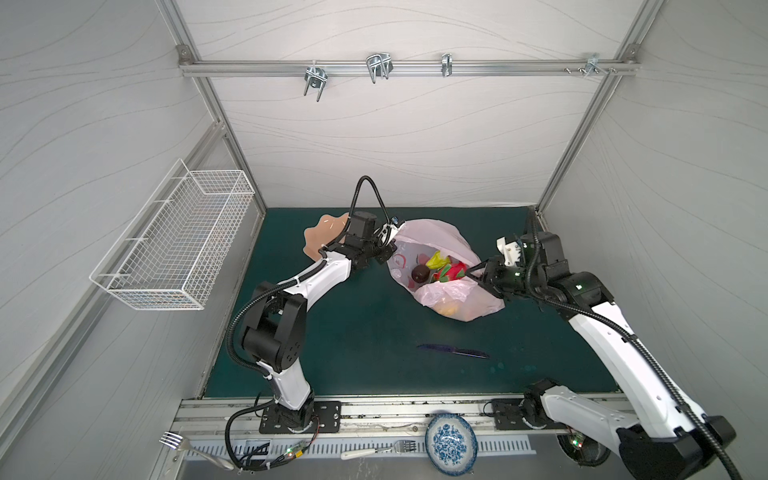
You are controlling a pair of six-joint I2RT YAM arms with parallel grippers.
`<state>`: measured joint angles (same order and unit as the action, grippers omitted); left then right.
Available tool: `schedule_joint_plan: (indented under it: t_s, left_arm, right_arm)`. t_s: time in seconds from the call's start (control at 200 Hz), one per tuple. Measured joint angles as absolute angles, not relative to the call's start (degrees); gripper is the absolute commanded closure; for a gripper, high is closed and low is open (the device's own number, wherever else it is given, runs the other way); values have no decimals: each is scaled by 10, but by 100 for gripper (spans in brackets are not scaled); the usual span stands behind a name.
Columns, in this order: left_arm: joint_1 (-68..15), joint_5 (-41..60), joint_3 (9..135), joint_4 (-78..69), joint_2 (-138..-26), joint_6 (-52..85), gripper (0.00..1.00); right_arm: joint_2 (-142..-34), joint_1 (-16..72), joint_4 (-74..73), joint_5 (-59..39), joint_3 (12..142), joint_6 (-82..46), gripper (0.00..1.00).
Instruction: Place the fruits into the plastic bag
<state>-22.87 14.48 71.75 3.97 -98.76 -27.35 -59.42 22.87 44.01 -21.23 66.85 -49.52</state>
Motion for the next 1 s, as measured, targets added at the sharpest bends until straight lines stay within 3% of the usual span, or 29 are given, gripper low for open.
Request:
schedule_joint_plan:
  t_s: [0.145, 0.535, 0.735, 1.0]
  left_arm:
    - [-229, 163, 723, 70, -977, -252, 100]
    - [-229, 188, 723, 101, -948, -223, 100]
    - [-229, 190, 723, 121, -948, -218, 100]
    - [-231, 191, 723, 135, -947, -213, 100]
  right_arm:
    - [-588, 226, 465, -220, 683, -496, 28]
    - [-509, 240, 591, -286, 701, -517, 15]
    - [-481, 375, 569, -272, 645, -615, 12]
    - [-556, 530, 487, -177, 615, -734, 11]
